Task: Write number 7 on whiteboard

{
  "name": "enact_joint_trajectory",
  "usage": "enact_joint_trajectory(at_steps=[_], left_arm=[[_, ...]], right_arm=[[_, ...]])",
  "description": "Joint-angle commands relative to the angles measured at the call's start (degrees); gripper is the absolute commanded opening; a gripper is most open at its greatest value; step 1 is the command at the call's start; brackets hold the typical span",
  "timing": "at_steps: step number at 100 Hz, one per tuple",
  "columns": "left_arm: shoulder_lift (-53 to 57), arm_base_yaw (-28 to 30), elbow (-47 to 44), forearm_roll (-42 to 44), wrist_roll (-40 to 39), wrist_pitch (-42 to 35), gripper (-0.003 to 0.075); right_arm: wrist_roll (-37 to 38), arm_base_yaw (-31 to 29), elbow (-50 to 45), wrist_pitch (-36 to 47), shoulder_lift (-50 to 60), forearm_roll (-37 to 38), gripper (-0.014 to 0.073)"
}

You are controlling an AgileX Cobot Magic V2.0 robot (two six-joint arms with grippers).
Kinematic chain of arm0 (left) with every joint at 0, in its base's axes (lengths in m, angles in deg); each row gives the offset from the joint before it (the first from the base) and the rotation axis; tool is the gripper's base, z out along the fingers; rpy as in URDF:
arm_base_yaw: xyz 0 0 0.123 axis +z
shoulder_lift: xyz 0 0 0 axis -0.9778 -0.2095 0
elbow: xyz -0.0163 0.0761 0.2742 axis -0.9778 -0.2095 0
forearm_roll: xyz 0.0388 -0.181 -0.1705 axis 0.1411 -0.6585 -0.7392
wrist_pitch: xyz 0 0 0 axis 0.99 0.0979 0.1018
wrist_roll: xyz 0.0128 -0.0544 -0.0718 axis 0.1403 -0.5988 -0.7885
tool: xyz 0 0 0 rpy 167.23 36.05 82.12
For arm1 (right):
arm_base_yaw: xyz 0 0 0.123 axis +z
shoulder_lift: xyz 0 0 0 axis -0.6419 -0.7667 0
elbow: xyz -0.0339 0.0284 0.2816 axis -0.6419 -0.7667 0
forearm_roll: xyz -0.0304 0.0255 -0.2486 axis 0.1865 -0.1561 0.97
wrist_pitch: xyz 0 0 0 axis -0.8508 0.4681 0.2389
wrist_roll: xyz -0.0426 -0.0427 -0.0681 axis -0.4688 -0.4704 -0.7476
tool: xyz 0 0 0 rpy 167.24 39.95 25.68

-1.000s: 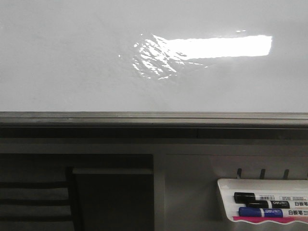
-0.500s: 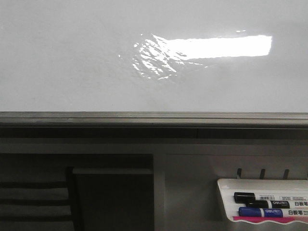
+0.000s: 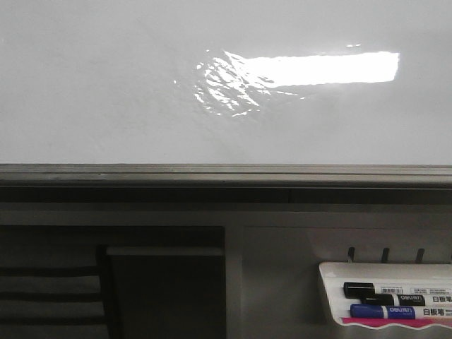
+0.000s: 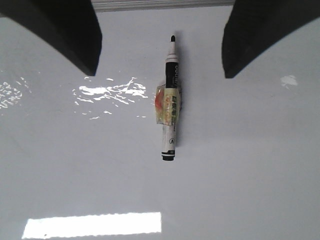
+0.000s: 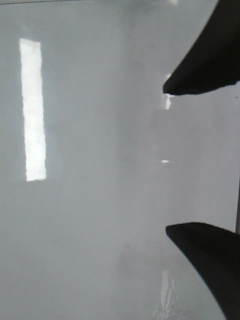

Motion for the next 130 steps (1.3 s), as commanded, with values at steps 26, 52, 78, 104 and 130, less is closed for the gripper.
enact_joint_trajectory(at_steps=[26, 52, 78, 104, 130], left_arm=[[-11.6, -0.14, 2.17, -0.15, -0.3, -7.99, 0.0384], [-27.87, -0.14, 8.5, 0.69, -0.3, -8.84, 0.0384], [-39.52, -0.03, 15.07, 2.3, -0.3, -8.03, 0.0384], [-43.74, -0.03, 17.1, 3.39, -0.3, -8.37, 0.0381], [-44.27, -0.03, 17.1, 3.62, -0.3, -8.91, 0.018]], right_arm=[[-0.71, -0.22, 1.95, 4.92, -0.76, -1.08, 0.048], [-0.71, -0.22, 1.95, 4.92, -0.76, -1.08, 0.0481], [-0.71, -0.22, 1.95, 4.81, -0.76, -1.08, 0.048], [-0.71, -0.22, 1.95, 4.73, -0.76, -1.08, 0.0481], [-0.71, -0.22, 1.95, 4.73, -0.76, -1.08, 0.048]])
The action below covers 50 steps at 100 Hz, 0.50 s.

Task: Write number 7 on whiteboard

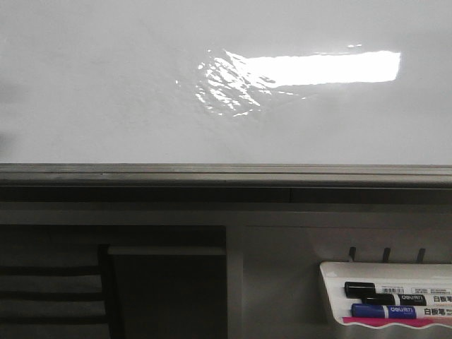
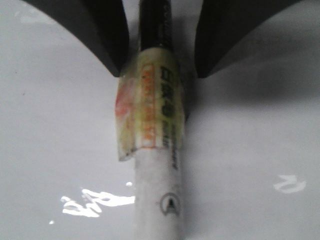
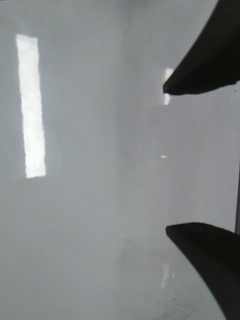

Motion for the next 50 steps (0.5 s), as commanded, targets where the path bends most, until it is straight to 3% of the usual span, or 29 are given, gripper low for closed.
enact_joint_trajectory(at_steps=[1, 28, 50], left_arm=[[0.3, -0.03, 1.72, -0.1, -0.3, -4.41, 0.0174], [0.8, -0.03, 1.72, -0.1, -0.3, -2.87, -0.002], [7.12, -3.66, 5.07, -0.69, -0.3, 15.52, -0.002]], right_arm=[[-0.71, -0.22, 1.95, 4.64, -0.76, 0.15, 0.048], [-0.71, -0.22, 1.95, 4.59, -0.76, 0.15, 0.048], [-0.71, -0.22, 9.26, -12.27, -1.59, -5.22, 0.048]])
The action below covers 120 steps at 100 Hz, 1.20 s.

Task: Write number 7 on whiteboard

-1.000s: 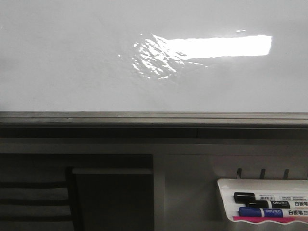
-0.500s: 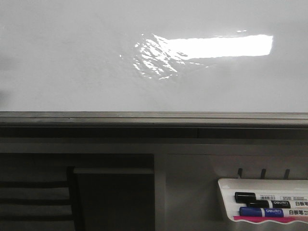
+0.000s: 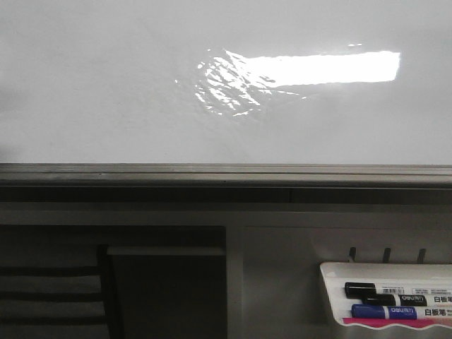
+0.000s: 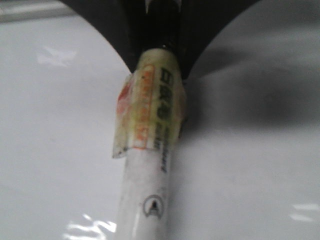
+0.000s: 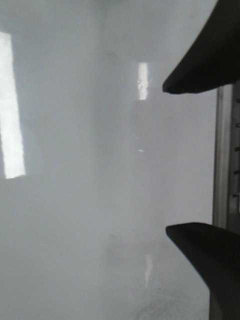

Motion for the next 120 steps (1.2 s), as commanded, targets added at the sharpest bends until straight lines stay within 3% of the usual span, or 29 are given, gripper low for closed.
enact_joint_trajectory(at_steps=[1, 16, 28, 42, 60, 70, 84, 104, 120], left_arm=[[4.66, -2.51, 3.64, -0.69, -0.3, 4.65, -0.002], [8.19, -8.4, 7.76, -3.48, -0.27, 15.7, -0.002], [8.42, -16.93, 10.74, -4.4, 3.6, 22.4, -0.002], [7.95, -27.67, 12.49, -4.29, 5.98, 24.39, -0.002], [5.36, -38.8, 12.84, -4.17, 20.01, 25.2, -0.002], [4.07, -42.73, 12.84, -4.17, 24.92, 25.2, -0.002], [2.37, -45.04, 12.97, -3.97, 25.36, 25.1, -0.002], [1.66, -45.04, 13.66, -3.82, 25.99, 24.83, -0.002], [1.66, -45.04, 13.76, -3.82, 28.32, 24.06, -0.002]], right_arm=[[-0.71, -0.22, 5.3, -3.28, -1.64, -1.42, 0.048], [-1.13, -0.22, 10.01, -13.74, -5.25, -2.21, 0.0477], [-8.44, -0.22, 13.15, -19.79, -9.56, -8.39, 0.0477], [-23.57, -0.22, 16.79, -24.71, -16.46, -20.46, 0.0428], [-49.92, -0.22, 22.49, -35.45, -26.84, -38.33, 0.0331], [-58.05, 1.22, 25.26, -38.92, -31.92, -44.76, 0.0332], [-65.21, 7.25, 28.6, -38.85, -36.48, -45.66, 0.0332], [-72.95, 19.05, 29.88, -30.36, -40.89, -44.7, 0.0332], [-73.94, 25.34, 29.88, -24.28, -44.32, -44.43, 0.0332]])
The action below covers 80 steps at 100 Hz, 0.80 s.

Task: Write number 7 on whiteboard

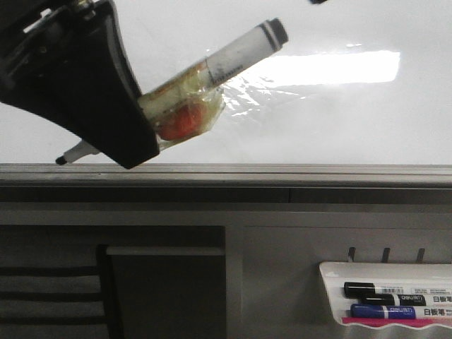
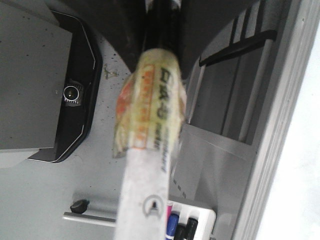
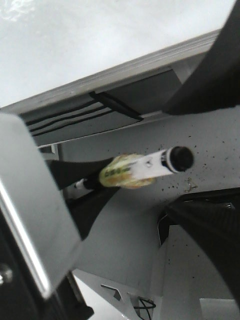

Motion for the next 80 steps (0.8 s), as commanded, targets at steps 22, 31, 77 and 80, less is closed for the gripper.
enact_joint_trajectory(at_steps=[22, 31, 77, 80], left_arm=[[1.35, -0.48, 2.09, -0.53, 1.02, -3.56, -0.002], [1.35, -0.48, 2.09, -0.53, 1.02, -3.8, -0.002], [1.35, -0.48, 2.09, -0.53, 1.02, -3.8, -0.002], [1.35, -0.48, 2.09, -0.53, 1.02, -3.8, -0.002]], right_arm=[[-3.05, 6.35, 1.88, 6.27, -5.29, -2.41, 0.0332], [-3.05, 6.35, 1.88, 6.38, -6.92, -2.41, 0.0332], [-3.05, 6.35, 2.02, 5.09, -7.52, -4.1, 0.0225], [-3.05, 6.35, 2.02, 5.09, -7.52, -3.93, 0.0201]])
